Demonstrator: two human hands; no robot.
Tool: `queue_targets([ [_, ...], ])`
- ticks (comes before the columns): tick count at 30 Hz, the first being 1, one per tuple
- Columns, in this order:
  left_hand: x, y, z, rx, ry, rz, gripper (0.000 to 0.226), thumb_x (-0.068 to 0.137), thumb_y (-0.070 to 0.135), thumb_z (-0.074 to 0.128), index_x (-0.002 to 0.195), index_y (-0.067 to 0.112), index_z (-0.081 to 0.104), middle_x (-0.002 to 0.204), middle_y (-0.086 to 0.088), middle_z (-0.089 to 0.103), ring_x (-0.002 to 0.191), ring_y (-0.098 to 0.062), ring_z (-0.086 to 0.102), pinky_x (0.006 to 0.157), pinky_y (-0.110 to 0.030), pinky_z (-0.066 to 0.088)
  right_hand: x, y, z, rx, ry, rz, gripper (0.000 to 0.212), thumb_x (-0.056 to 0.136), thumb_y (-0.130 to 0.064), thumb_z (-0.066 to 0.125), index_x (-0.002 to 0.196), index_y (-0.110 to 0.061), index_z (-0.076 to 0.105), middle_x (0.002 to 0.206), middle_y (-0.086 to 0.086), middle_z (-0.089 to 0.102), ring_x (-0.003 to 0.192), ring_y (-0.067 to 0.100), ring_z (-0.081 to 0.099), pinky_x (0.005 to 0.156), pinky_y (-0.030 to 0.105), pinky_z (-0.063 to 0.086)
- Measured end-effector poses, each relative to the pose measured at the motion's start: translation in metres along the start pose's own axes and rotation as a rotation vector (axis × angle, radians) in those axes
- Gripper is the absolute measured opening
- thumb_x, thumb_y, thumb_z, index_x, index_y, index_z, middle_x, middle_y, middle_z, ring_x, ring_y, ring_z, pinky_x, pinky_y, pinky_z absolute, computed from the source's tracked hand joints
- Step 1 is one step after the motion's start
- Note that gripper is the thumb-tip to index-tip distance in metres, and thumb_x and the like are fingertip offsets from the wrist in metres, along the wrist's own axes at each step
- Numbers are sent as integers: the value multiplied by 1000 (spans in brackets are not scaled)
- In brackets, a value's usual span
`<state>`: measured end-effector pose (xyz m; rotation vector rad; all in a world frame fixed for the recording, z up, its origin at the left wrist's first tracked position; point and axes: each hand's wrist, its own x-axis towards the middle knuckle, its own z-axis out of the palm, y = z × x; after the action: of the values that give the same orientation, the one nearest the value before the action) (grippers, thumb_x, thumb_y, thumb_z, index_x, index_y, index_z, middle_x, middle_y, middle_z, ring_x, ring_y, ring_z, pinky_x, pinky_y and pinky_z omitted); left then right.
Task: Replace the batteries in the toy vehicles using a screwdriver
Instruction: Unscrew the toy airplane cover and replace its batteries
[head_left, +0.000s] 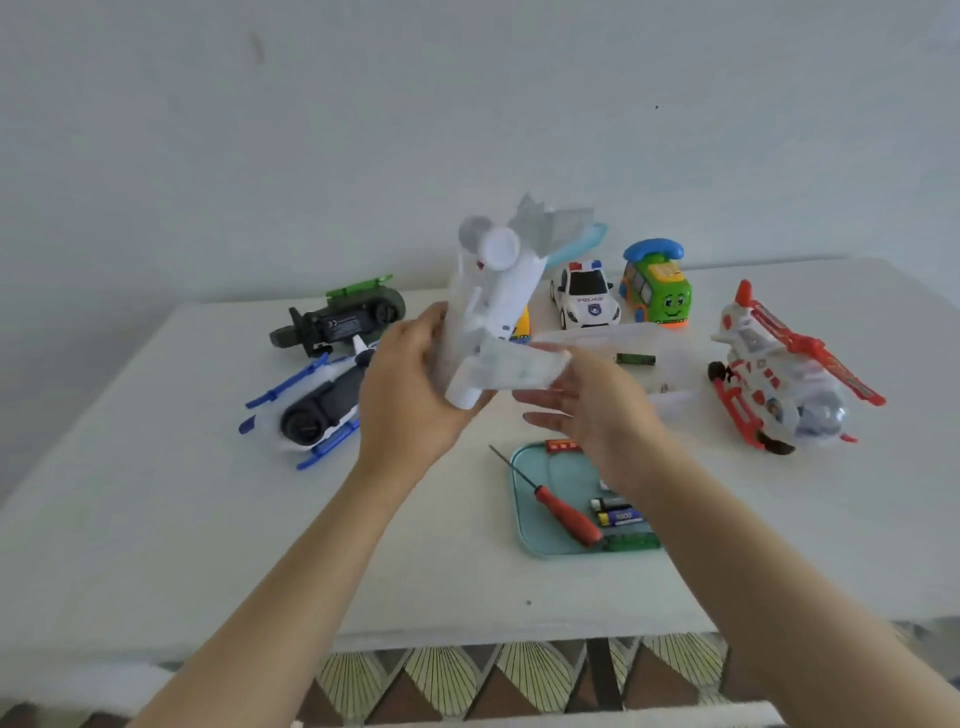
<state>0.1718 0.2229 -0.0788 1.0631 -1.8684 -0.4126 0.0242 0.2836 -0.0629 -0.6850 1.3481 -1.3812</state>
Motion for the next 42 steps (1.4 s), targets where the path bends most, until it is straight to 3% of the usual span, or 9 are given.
queue_targets([
  [4, -17, -15, -6, 254, 137, 116, 71, 71, 43, 66, 131, 6, 56, 106, -13, 57, 90, -30, 57, 66, -36, 48, -16, 21, 10, -29, -252, -98, 38, 93, -20, 41, 129, -17, 54, 130, 7, 57, 119, 20, 53, 93, 32, 42],
  [10, -36, -11, 0, 41, 134, -169, 76, 70, 29, 76, 137, 6, 49, 116, -14, 52, 106, -31, 52, 85, -48, 49, -26, 50, 23, -41, -430, -206, 53, 72, -4, 52, 122, -24, 50, 120, -8, 63, 120, 3, 53, 93, 23, 45],
  [15, -54, 2, 0, -53, -19, -117, 81, 77, 9, 73, 147, 5, 33, 132, -16, 40, 125, -31, 39, 101, -32, 38, -28, 50, 34, 63, -191, -210, 40, 79, -14, 70, 116, -16, 55, 106, 0, 72, 98, 15, 68, 78, 27, 55],
  [19, -61, 8, -16, -178, -126, -116, 75, 80, 16, 63, 149, 13, 33, 129, 1, 39, 120, -13, 43, 88, -6, 37, -22, 43, 29, 81, -63, -241, 39, 81, 0, 68, 117, -11, 57, 105, 9, 72, 94, 23, 70, 76, 29, 57],
  [27, -40, -17, -74, -173, 221, 160, 51, 69, -9, 48, 114, 9, 64, 110, -5, 56, 99, -2, 51, 87, -15, 40, -1, -5, 10, -270, -148, -239, 35, 73, -13, 76, 104, -24, 66, 99, 11, 72, 83, 28, 68, 75, 39, 55],
  [32, -29, -56, -96, 161, 6, 345, 77, 70, 22, 72, 141, 16, 42, 149, -11, 38, 137, -27, 37, 109, -47, 33, 13, -29, 4, -624, -422, -77, 47, 75, -15, 76, 119, -16, 62, 112, 14, 69, 103, 33, 66, 91, 44, 53],
  [36, -38, -68, -95, 237, -169, 448, 86, 67, 46, 76, 143, 23, 40, 156, -6, 29, 143, -23, 29, 113, -48, 27, 21, -37, 15, -813, -576, 65, 77, 53, -31, 82, 124, -13, 58, 115, 14, 68, 106, 33, 65, 95, 47, 50],
  [40, -53, -73, -89, 114, -182, 419, 62, 68, 47, 75, 119, 16, 56, 130, 6, 54, 121, -5, 43, 102, -41, 39, 27, -34, 27, -978, -568, 123, 85, 53, -37, 84, 125, -5, 54, 122, 21, 62, 112, 39, 59, 99, 54, 46],
  [42, -61, -80, -86, 95, -103, 424, 52, 71, 47, 70, 109, 14, 55, 110, 12, 59, 101, 1, 43, 98, -38, 39, 30, -32, 31, -932, -522, 110, 59, 70, -37, 78, 118, -9, 60, 121, 14, 64, 109, 33, 62, 100, 47, 47],
])
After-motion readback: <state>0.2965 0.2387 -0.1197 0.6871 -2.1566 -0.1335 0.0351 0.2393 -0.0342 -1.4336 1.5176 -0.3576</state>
